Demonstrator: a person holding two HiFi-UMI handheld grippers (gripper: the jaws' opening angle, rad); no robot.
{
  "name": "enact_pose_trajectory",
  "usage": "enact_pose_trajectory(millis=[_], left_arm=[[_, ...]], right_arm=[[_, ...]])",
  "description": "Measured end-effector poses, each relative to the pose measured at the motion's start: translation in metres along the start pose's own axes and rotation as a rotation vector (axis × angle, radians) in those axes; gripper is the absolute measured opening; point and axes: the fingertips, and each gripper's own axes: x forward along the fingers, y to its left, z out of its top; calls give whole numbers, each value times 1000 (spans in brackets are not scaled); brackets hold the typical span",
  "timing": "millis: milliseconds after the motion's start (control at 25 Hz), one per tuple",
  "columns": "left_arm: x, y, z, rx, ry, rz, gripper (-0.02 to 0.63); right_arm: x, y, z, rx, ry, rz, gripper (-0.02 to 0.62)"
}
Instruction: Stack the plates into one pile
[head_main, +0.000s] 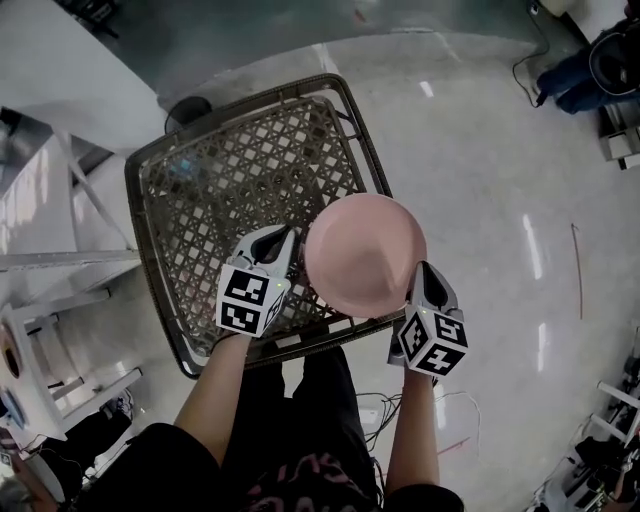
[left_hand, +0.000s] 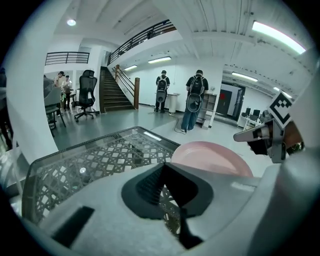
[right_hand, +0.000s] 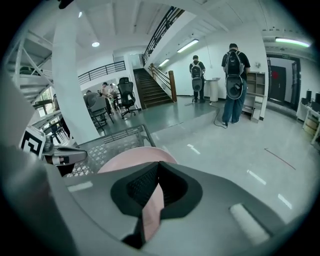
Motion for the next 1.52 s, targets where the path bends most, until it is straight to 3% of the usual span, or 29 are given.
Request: enact_pose_trajectory(millis=[600, 920, 1520], left_arm=[[-73, 5, 32, -32, -125, 19, 0], [-110, -2, 46, -6, -174, 21, 0], [-178, 13, 83, 19, -316, 100, 0]], right_arm=[[-20, 82, 41, -98, -109, 250, 12], [-47, 111, 60, -130, -180, 311, 12], [-95, 152, 99, -198, -330, 370, 12]])
